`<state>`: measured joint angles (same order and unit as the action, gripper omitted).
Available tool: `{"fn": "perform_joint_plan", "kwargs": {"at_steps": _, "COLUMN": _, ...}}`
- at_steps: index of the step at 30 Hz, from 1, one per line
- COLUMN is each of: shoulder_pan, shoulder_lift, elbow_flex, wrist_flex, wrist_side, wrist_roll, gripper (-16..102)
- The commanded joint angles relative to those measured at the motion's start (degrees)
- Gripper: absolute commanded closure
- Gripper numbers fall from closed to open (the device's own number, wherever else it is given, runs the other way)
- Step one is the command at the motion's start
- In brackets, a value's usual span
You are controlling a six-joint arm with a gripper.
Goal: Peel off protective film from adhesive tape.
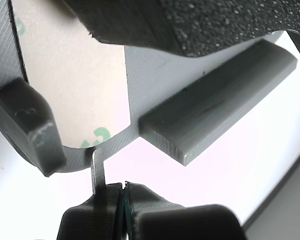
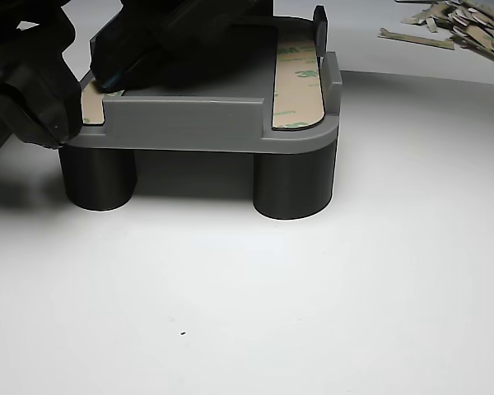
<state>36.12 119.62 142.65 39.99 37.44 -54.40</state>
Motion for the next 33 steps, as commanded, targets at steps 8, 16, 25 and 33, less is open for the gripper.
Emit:
{"fn": "perform_joint_plan", "kwargs": {"at_steps": 8, "shoulder_pan": -0.35, "shoulder_lift": 0.62, "elbow_flex": -1.67, "wrist_flex": -0.44, "wrist_side": 0.26, "wrist_roll": 0.0, "gripper": 97}}
{"fn": "perform_joint_plan", "kwargs": {"at_steps": 16, "shoulder_pan": -0.35, "shoulder_lift": 0.44, "elbow_flex": -1.76, "wrist_flex": -0.53, "wrist_side": 0.26, "wrist_roll": 0.0, "gripper": 97}}
{"fn": "perform_joint_plan", "kwargs": {"at_steps": 25, "shoulder_pan": -0.35, "shoulder_lift": 0.44, "elbow_flex": -1.85, "wrist_flex": -0.62, "wrist_side": 0.18, "wrist_roll": 0.09, "gripper": 97}}
{"fn": "perform_joint_plan", "kwargs": {"at_steps": 33, "shoulder_pan": -0.18, "shoulder_lift": 0.26, "elbow_flex": -2.2, "wrist_flex": -0.7, "wrist_side": 0.26, "wrist_roll": 0.18, "gripper": 97}}
